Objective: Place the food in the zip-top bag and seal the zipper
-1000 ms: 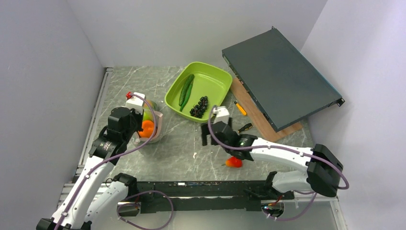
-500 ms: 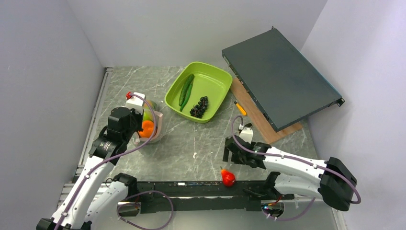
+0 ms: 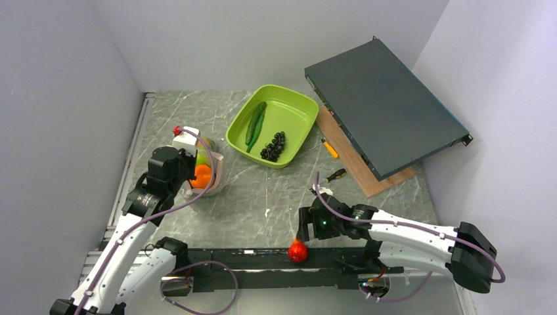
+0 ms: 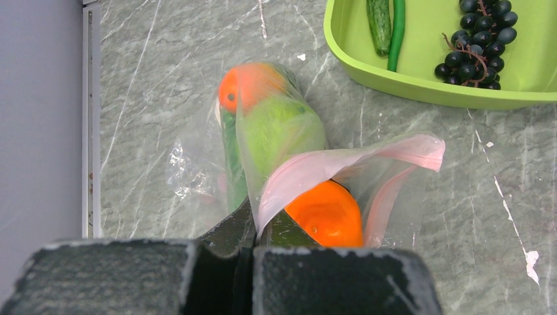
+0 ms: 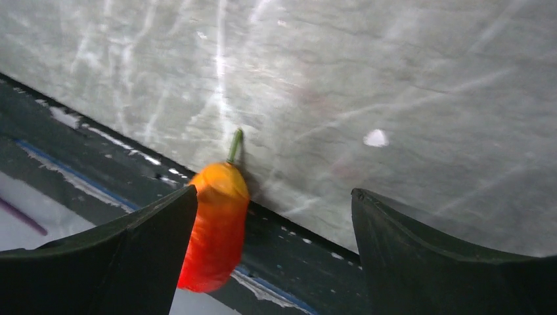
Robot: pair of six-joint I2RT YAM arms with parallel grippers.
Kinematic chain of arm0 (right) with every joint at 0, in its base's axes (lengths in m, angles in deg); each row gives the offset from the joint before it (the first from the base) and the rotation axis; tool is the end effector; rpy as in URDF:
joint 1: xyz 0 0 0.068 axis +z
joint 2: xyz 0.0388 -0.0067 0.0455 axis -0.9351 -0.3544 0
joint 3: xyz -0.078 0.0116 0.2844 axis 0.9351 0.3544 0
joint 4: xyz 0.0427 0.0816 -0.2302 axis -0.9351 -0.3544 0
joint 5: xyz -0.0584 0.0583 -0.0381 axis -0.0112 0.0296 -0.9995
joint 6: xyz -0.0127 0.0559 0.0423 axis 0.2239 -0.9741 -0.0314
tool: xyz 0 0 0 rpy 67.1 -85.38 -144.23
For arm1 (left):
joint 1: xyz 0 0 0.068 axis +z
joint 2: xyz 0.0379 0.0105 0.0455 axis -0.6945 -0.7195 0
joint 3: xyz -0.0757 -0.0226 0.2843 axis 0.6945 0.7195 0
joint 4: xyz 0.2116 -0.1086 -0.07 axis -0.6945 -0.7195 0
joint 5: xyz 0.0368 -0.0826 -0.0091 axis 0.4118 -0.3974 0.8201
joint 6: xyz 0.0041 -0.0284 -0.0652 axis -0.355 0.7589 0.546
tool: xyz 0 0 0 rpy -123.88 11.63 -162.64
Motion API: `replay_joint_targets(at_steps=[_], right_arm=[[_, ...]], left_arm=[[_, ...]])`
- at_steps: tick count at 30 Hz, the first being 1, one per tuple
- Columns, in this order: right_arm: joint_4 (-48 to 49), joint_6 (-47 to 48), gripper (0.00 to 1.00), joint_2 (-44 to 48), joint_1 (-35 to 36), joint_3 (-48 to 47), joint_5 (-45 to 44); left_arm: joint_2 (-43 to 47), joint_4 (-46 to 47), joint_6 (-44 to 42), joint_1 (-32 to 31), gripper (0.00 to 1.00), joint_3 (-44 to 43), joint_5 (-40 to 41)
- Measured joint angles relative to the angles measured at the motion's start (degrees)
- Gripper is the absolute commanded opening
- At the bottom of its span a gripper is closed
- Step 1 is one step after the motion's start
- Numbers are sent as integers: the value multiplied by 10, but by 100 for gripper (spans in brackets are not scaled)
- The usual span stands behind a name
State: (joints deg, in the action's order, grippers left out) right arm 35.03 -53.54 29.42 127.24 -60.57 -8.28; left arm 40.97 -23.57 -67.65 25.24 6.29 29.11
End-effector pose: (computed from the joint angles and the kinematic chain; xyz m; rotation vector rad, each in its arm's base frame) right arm 0.0797 0.1266 0.1702 -0.2090 2.7101 0.6451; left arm 0.1473 -0.0375 0.3217 0.2494 1.9614 0.0281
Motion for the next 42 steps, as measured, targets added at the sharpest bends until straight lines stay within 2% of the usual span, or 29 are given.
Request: replay_joint_targets(at_steps=[6, 13, 15, 19, 25, 26, 28, 29, 30, 32, 35, 38, 42], right_arm=[[63, -11, 88, -43, 46, -2, 21], [105, -32, 94, -111, 103, -32, 25], [99, -36, 99, -117, 112, -39, 17], [67, -46, 100, -118, 124, -50, -8], [-22, -63, 94, -139, 189, -80, -76], [-34, -67, 91, -143, 199, -84, -85], [-53, -76, 79, -149, 214, -86, -96], [-60, -77, 70, -150, 221, -86, -104], [-64, -77, 55, -150, 224, -86, -110], [-75, -77, 32, -150, 227, -86, -122], [-89, -72, 11, -151, 228, -99, -143], [-86, -38, 2, -156, 228, -138, -171], [-13, 52, 1, -172, 220, -199, -207]], left_arm=[[0, 0, 0, 0, 0, 0, 0], [-5, 0, 0, 0, 0, 0, 0], [-7, 0, 0, 0, 0, 0, 0], [-8, 0, 0, 0, 0, 0, 0], [-10, 0, 0, 0, 0, 0, 0], [-10, 0, 0, 0, 0, 0, 0], [-10, 0, 0, 0, 0, 0, 0], [-10, 0, 0, 0, 0, 0, 0], [-11, 0, 0, 0, 0, 0, 0], [-12, 0, 0, 0, 0, 0, 0], [-13, 0, 0, 0, 0, 0, 0], [-13, 0, 0, 0, 0, -1, 0], [-13, 0, 0, 0, 0, -1, 0]])
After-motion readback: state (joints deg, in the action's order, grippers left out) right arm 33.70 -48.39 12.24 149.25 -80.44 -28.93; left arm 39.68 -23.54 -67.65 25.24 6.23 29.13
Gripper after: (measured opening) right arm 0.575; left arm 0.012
